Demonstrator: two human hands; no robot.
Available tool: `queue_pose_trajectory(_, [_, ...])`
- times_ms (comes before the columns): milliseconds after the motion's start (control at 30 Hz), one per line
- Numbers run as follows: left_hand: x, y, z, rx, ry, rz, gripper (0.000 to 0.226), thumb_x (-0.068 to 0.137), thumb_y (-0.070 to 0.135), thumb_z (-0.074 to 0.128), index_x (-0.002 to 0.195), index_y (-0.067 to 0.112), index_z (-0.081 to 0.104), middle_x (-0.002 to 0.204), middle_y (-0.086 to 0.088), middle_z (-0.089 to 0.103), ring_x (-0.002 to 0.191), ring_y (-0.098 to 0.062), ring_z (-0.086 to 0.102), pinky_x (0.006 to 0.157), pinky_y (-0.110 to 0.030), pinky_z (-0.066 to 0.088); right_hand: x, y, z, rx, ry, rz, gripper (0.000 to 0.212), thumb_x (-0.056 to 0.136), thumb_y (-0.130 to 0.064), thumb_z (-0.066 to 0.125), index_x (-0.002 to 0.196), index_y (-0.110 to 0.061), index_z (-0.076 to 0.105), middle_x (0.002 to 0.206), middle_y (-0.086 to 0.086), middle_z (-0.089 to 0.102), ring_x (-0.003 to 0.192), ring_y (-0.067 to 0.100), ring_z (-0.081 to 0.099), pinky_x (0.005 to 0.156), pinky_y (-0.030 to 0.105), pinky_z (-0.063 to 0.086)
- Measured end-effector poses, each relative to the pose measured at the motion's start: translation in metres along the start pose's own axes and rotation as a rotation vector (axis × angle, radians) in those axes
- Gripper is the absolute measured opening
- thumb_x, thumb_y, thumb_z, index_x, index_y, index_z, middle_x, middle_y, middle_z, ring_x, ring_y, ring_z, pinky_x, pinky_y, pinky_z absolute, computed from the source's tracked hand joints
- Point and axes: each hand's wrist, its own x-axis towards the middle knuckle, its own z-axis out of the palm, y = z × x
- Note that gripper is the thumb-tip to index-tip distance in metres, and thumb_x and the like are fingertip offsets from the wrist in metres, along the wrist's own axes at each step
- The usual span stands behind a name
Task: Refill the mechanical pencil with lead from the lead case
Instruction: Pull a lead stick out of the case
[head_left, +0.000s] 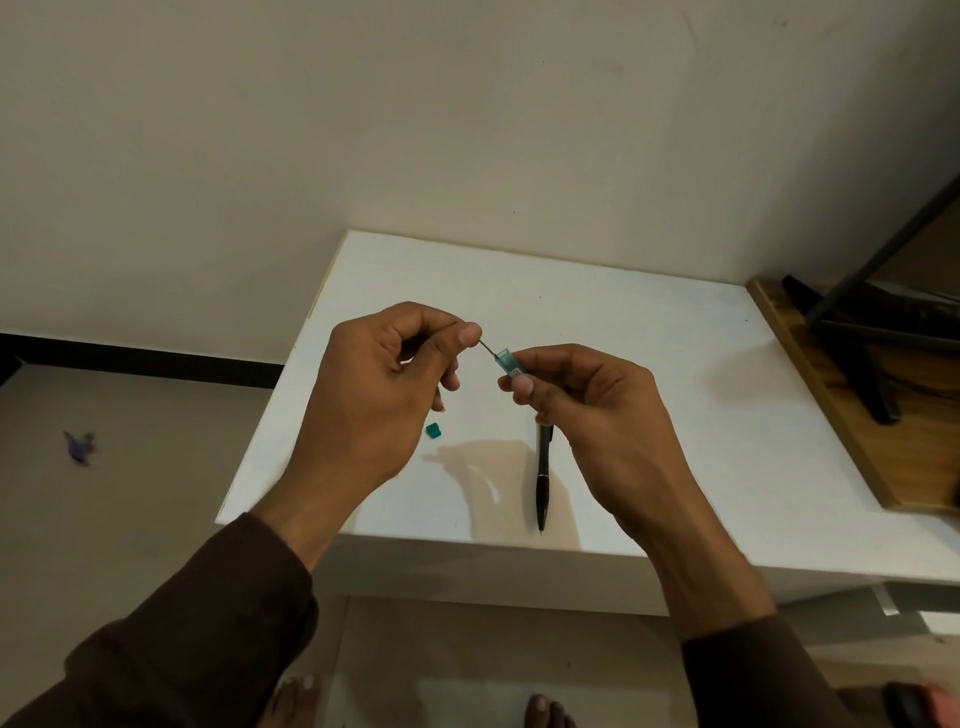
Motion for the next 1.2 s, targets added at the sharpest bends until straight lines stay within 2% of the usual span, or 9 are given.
queue_pose_trajectory(200, [-0.003, 0.006, 0.003, 0.039, 0.037, 0.084, 0.015, 0.097, 0.023, 0.066, 0.097, 0.012, 0.076, 0.076, 0.004, 0.069, 0.065, -0.008, 0.067, 0.058, -0.015, 0.056, -0.001, -0.001, 0.001, 0.017, 0.001, -0.005, 0.016, 0.093, -0.018, 0.075, 0.104, -0.028, 0.079, 0.097, -0.009, 0.082, 0.095, 0.009, 0.075, 0.083, 0.025, 0.057])
queue_pose_trajectory(300, [-0.003, 0.009, 0.002, 0.034, 0.057, 0.094, 0.016, 0.098, 0.021, 0.065, 0.097, 0.009, 0.075, 0.076, -0.001, 0.070, 0.063, -0.008, 0.067, 0.057, -0.013, 0.055, 0.000, -0.001, 0.001, 0.026, 0.005, -0.002, 0.016, 0.093, -0.018, 0.075, 0.104, -0.028, 0.079, 0.097, -0.008, 0.083, 0.095, 0.010, 0.076, 0.083, 0.024, 0.058])
queue_pose_trajectory(500, [-0.003, 0.013, 0.000, 0.041, 0.099, 0.106, 0.017, 0.098, 0.026, 0.065, 0.096, 0.010, 0.071, 0.076, -0.001, 0.070, 0.061, -0.006, 0.067, 0.055, -0.010, 0.052, -0.001, 0.000, 0.001, 0.051, 0.010, 0.010, 0.015, 0.092, -0.017, 0.076, 0.105, -0.024, 0.080, 0.097, -0.007, 0.083, 0.096, 0.011, 0.076, 0.084, 0.027, 0.056])
queue_pose_trajectory(733, [-0.002, 0.013, -0.002, 0.057, 0.108, 0.105, 0.019, 0.099, 0.027, 0.065, 0.096, 0.009, 0.071, 0.078, 0.000, 0.068, 0.061, -0.007, 0.067, 0.054, -0.013, 0.053, -0.001, 0.000, 0.001, 0.062, -0.001, 0.003, 0.015, 0.092, -0.017, 0.076, 0.106, -0.022, 0.079, 0.096, -0.007, 0.083, 0.097, 0.011, 0.076, 0.082, 0.026, 0.056])
queue_pose_trajectory(1000, [0.000, 0.012, -0.004, 0.086, 0.114, 0.120, 0.018, 0.100, 0.027, 0.063, 0.098, 0.011, 0.069, 0.080, -0.003, 0.069, 0.062, -0.006, 0.067, 0.054, -0.013, 0.053, -0.001, 0.002, 0.002, -0.003, -0.001, 0.003, 0.016, 0.093, -0.018, 0.075, 0.108, -0.023, 0.079, 0.101, -0.006, 0.082, 0.097, 0.013, 0.075, 0.087, 0.037, 0.061])
queue_pose_trajectory(1100, [0.004, 0.011, -0.008, 0.080, 0.123, 0.127, 0.016, 0.101, 0.028, 0.062, 0.096, 0.014, 0.068, 0.081, -0.005, 0.069, 0.061, -0.007, 0.068, 0.053, -0.012, 0.052, -0.001, 0.004, 0.001, 0.014, 0.001, 0.014, 0.016, 0.093, -0.015, 0.076, 0.108, -0.022, 0.077, 0.100, -0.004, 0.082, 0.095, 0.013, 0.076, 0.084, 0.028, 0.060])
queue_pose_trajectory(1200, [0.006, 0.009, -0.011, 0.037, 0.132, 0.084, 0.018, 0.100, 0.032, 0.062, 0.094, 0.017, 0.069, 0.076, 0.001, 0.070, 0.063, -0.017, 0.070, 0.054, -0.025, 0.059, 0.000, 0.004, 0.000, 0.045, 0.001, 0.034, 0.018, 0.092, -0.011, 0.076, 0.106, -0.021, 0.075, 0.097, -0.003, 0.082, 0.092, 0.011, 0.077, 0.081, 0.022, 0.059])
